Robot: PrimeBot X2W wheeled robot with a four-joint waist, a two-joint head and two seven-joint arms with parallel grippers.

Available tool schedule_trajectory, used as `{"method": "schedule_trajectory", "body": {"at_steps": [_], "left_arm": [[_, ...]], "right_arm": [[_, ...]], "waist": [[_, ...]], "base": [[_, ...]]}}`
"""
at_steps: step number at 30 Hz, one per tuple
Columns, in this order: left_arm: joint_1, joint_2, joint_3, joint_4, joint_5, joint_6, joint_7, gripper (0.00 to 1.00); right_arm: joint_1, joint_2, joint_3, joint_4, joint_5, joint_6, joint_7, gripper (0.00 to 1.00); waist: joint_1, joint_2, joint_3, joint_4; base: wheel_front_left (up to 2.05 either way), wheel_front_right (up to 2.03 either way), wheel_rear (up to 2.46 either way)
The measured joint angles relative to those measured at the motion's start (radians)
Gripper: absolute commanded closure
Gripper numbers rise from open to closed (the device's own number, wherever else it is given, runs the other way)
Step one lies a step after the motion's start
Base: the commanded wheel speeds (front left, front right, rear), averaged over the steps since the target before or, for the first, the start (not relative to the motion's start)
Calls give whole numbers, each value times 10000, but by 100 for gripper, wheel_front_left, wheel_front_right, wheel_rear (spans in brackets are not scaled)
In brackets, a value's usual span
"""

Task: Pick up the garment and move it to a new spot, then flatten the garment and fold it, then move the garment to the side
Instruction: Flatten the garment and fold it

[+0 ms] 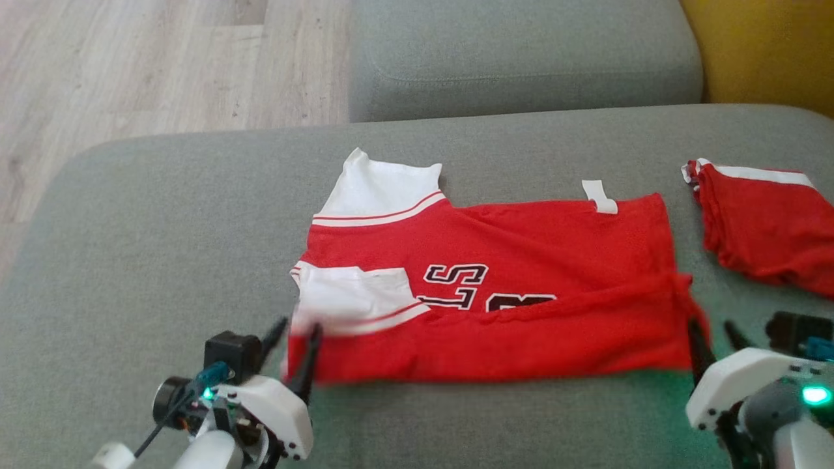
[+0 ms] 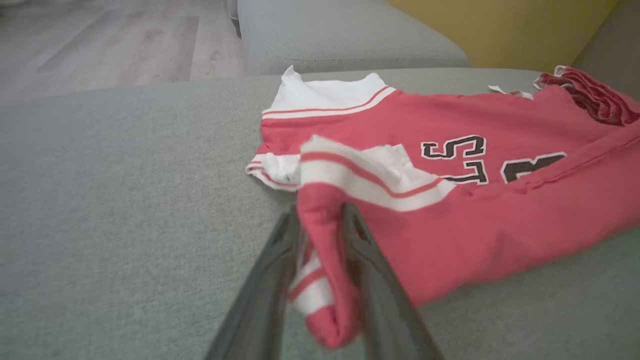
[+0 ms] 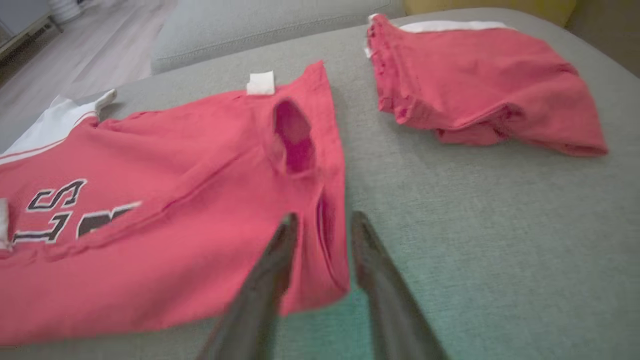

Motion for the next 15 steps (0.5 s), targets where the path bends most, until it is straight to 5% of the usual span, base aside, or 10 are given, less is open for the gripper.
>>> {"method": "schedule_trajectory", "body": {"at_steps": [15], "left_arm": [[-1100, -543, 1043, -907, 50, 435, -3143, 0]], "right_arm": [[-245, -10, 1120, -984, 207, 0, -5242, 0]], "waist": [[1, 0, 793, -369]], "base": [[0, 0, 0]]}}
